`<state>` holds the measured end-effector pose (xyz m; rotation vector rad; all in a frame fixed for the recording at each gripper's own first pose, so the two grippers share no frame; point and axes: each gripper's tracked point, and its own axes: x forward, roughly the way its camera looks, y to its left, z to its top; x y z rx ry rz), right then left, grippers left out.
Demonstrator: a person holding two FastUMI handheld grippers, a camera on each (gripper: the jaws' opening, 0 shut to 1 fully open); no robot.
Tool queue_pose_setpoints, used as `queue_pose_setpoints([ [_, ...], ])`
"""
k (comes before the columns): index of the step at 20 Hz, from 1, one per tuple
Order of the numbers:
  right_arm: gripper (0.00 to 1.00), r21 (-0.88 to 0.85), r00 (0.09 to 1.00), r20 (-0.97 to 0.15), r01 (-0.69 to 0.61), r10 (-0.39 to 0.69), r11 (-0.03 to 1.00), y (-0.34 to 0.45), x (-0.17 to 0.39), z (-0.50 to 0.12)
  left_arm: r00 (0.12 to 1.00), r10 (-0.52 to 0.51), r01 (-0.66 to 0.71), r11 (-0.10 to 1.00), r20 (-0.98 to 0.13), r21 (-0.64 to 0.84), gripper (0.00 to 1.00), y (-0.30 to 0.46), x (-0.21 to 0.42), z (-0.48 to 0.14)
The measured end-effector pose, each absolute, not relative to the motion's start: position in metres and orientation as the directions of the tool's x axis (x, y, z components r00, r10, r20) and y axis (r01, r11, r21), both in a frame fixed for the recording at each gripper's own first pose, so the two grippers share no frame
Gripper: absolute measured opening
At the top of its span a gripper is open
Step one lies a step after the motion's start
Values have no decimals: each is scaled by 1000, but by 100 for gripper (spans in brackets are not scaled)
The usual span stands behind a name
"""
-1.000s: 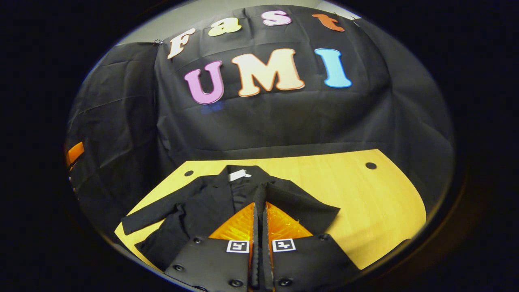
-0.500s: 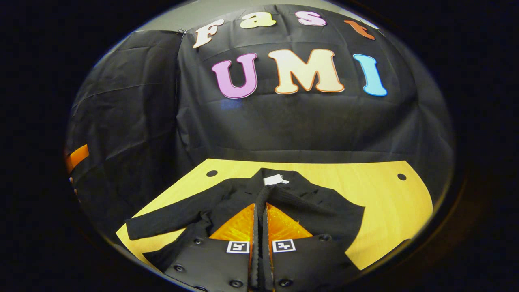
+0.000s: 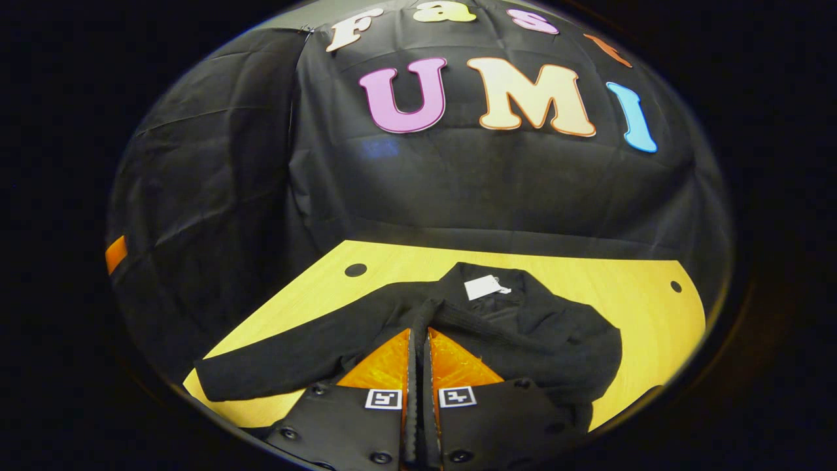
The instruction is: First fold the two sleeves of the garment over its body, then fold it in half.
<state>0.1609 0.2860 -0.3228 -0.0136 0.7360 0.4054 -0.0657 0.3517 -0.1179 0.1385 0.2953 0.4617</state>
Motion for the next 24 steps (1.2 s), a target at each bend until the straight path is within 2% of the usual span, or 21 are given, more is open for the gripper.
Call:
queue_pose_setpoints([
  [1, 6, 131, 658, -663, -368, 357, 921, 292, 160, -327, 845, 466, -425, 883, -263, 198, 96, 357, -69, -124],
  [2, 4, 134, 652, -667, -372, 361, 919, 299, 161, -331, 837, 474, -433, 879, -272, 200, 96, 362, -71, -128],
  [5, 6, 189, 625, -664, -390, 410, 901, 329, 159, -337, 805, 498, -455, 867, -322, 203, 93, 380, -86, -149],
  [6, 13, 204, 628, -653, -394, 424, 896, 334, 161, -331, 795, 500, -462, 866, -343, 192, 96, 383, -90, -155],
  [7, 23, 209, 643, -633, -394, 431, 895, 338, 163, -324, 784, 503, -469, 864, -365, 183, 96, 387, -94, -164],
  [10, 96, 160, 703, -586, -386, 403, 908, 329, 169, -308, 744, 500, -489, 859, -443, 148, 94, 395, -107, -192],
  [12, 100, 133, 709, -591, -386, 385, 913, 316, 166, -304, 716, 489, -493, 859, -498, 136, 94, 399, -107, -217],
  [18, 94, 91, 739, -591, -336, 322, 938, 273, 157, -291, 619, 433, -499, 861, -655, 97, 95, 387, -135, -290],
  [21, 100, 65, 739, -608, -317, 290, 946, 253, 151, -294, 554, 402, -537, 842, -729, 55, 96, 380, -150, -323],
  [24, 97, 63, 741, -615, -297, 271, 953, 240, 144, -294, 502, 385, -561, 826, -775, 47, 97, 378, -162, -345],
])
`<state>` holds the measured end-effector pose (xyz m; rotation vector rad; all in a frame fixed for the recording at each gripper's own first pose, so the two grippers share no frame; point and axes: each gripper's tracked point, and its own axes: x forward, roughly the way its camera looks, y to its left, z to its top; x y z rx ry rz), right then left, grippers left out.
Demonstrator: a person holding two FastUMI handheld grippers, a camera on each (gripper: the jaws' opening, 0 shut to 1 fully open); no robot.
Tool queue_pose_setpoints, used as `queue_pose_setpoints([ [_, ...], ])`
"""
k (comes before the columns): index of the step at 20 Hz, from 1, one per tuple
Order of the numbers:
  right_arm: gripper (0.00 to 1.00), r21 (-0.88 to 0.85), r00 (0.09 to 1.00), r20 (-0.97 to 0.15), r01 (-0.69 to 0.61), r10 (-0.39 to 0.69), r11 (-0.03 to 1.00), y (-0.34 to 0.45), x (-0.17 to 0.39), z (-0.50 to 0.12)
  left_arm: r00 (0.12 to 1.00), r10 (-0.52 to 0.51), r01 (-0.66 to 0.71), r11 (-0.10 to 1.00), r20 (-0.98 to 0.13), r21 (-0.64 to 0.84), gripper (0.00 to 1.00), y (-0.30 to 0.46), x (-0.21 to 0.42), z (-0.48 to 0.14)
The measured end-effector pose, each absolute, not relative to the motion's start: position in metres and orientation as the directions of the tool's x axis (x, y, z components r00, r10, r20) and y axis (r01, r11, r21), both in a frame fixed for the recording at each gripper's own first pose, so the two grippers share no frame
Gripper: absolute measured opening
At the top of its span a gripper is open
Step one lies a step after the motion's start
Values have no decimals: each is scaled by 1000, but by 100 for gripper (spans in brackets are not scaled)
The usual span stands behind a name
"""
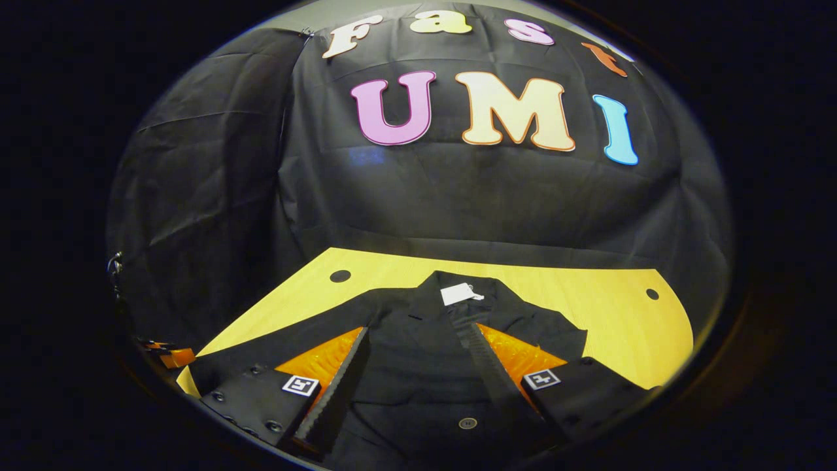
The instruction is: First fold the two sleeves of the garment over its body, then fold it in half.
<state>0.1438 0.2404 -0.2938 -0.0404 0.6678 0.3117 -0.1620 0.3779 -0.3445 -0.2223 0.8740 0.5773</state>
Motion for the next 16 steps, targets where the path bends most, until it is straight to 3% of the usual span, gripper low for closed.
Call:
queue_pose_setpoints([
  [6, 97, 58, 766, -590, -274, 255, 960, 229, 135, -282, 414, 358, -569, 820, -837, 70, 97, 369, -185, -384],
  [11, 97, 61, 789, -559, -270, 257, 961, 228, 131, -268, 447, 372, -497, 860, -814, 120, 97, 369, -182, -388],
  [13, 97, 58, 792, -555, -269, 255, 961, 226, 130, -266, 455, 361, -492, 864, -814, 108, 92, 365, -177, -388],
  [16, 98, 51, 795, -550, -273, 255, 961, 224, 126, -263, 473, 330, -479, 875, -817, 76, 44, 361, -179, -389],
])
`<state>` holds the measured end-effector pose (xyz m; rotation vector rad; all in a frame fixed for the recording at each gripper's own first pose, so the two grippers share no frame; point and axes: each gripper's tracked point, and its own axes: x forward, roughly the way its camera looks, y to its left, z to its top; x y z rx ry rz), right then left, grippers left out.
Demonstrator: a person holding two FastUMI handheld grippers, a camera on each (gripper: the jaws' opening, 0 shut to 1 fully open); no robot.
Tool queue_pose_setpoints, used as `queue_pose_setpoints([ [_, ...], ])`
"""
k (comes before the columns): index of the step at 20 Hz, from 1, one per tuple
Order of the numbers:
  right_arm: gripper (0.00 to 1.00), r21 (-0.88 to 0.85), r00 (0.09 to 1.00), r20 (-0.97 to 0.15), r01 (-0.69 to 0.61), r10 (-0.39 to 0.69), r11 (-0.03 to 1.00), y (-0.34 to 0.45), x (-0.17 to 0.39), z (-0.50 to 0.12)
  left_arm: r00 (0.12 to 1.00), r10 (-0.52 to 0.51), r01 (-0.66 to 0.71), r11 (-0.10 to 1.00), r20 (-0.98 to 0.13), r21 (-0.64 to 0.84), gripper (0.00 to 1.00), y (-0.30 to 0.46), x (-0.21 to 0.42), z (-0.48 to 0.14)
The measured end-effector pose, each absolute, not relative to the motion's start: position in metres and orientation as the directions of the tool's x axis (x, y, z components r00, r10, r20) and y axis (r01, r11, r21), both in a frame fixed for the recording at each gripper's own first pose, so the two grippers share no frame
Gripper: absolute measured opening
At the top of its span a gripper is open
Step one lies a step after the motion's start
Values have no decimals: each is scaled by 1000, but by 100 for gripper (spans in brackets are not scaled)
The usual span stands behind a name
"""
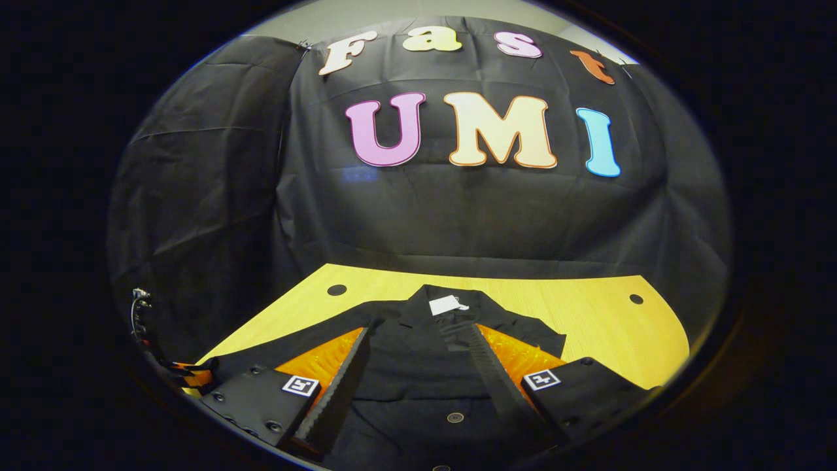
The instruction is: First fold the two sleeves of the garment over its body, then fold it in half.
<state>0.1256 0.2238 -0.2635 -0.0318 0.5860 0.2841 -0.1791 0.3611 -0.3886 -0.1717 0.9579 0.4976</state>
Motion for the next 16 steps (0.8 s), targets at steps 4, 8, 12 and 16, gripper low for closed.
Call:
queue_pose_setpoints([
  [4, 97, 52, 801, -537, -281, 264, 958, 220, 119, -256, 477, 320, -469, 880, -819, 71, 0, 358, -174, -387],
  [8, 97, 57, 818, -506, -287, 275, 956, 212, 110, -242, 527, 319, -436, 897, -788, 71, 0, 352, -151, -369],
  [12, 97, 76, 816, -506, -279, 278, 957, 195, 95, -235, 612, 299, -398, 916, -733, 41, 0, 339, -104, -336],
  [16, 98, 89, 827, -494, -259, 268, 962, 169, 85, -226, 689, 279, -337, 941, -669, 46, 0, 317, -57, -307],
])
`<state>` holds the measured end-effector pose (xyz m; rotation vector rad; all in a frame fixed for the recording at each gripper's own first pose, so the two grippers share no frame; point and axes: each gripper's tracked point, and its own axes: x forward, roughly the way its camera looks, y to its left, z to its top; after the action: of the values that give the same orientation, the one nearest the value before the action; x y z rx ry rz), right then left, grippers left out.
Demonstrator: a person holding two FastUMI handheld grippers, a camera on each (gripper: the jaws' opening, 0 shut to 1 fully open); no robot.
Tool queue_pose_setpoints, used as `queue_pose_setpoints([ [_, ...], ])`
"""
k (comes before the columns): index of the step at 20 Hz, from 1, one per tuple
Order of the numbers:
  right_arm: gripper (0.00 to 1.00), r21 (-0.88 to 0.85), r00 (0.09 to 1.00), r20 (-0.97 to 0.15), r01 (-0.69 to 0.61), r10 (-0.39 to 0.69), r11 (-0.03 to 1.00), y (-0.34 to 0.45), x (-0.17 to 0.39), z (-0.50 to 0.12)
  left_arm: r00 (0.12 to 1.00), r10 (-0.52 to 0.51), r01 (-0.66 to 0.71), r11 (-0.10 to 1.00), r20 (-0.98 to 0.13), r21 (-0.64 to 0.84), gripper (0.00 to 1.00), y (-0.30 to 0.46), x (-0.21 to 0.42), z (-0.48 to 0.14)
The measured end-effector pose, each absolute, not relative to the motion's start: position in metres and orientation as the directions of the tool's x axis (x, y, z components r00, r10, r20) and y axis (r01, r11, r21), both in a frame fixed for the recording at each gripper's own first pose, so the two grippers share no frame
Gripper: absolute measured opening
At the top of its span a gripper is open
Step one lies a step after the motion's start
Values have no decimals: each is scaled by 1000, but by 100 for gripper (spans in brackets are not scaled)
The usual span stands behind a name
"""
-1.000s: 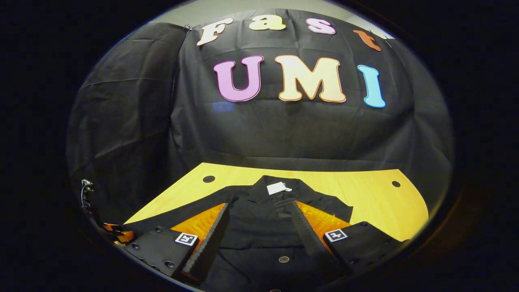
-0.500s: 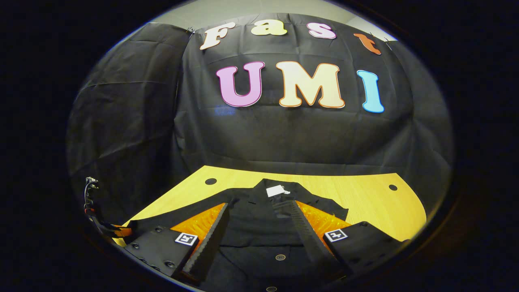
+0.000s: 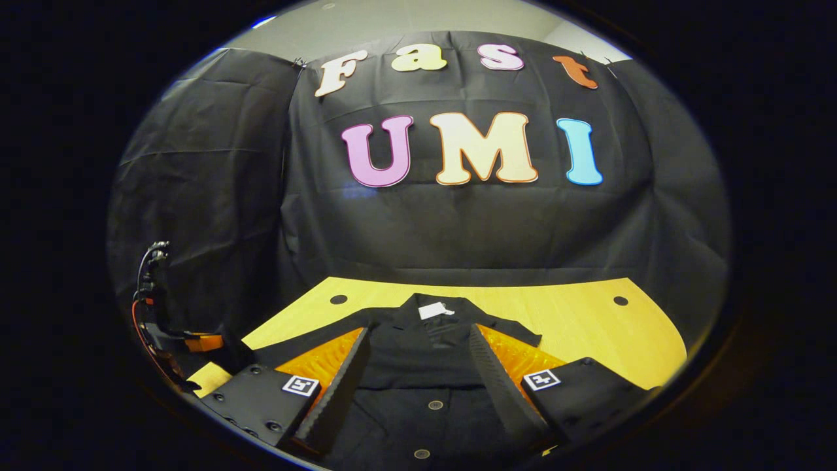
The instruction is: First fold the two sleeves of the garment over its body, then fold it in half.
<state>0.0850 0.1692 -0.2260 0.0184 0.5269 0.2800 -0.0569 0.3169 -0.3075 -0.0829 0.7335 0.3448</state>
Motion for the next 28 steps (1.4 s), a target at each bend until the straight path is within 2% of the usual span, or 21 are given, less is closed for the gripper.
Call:
queue_pose_setpoints([
  [2, 94, 83, 835, -486, -248, 257, 965, 153, 82, -222, 719, 258, -294, 954, -645, 54, 0, 300, -37, -295],
  [4, 97, 92, 844, -478, -228, 244, 969, 136, 79, -218, 742, 230, -258, 965, -630, 48, 0, 280, -16, -287],
  [9, 97, 102, 858, -473, -175, 203, 979, 88, 69, -213, 794, 159, -169, 985, -587, 39, 0, 222, 27, -263],
  [10, 94, 102, 860, -472, -163, 192, 981, 76, 67, -213, 802, 148, -153, 987, -579, 39, 0, 211, 35, -259],
  [11, 97, 104, 862, -474, -150, 181, 983, 66, 65, -213, 808, 133, -135, 990, -574, 40, 0, 200, 42, -256],
  [15, 97, 125, 866, -478, -99, 147, 987, 28, 55, -211, 842, 75, -60, 997, -534, 44, 0, 153, 75, -243],
  [17, 94, 127, 869, -479, -71, 124, 989, 6, 52, -210, 850, 40, -22, 999, -526, 41, 0, 126, 89, -241],
  [18, 97, 129, 870, -480, -57, 113, 990, -3, 49, -210, 852, 23, -4, 999, -524, 37, 0, 113, 94, -240],
  [28, 98, 133, 868, -496, 48, 24, 990, -78, 23, -208, 819, -181, 202, 979, -544, -22, 0, -37, 133, -264],
])
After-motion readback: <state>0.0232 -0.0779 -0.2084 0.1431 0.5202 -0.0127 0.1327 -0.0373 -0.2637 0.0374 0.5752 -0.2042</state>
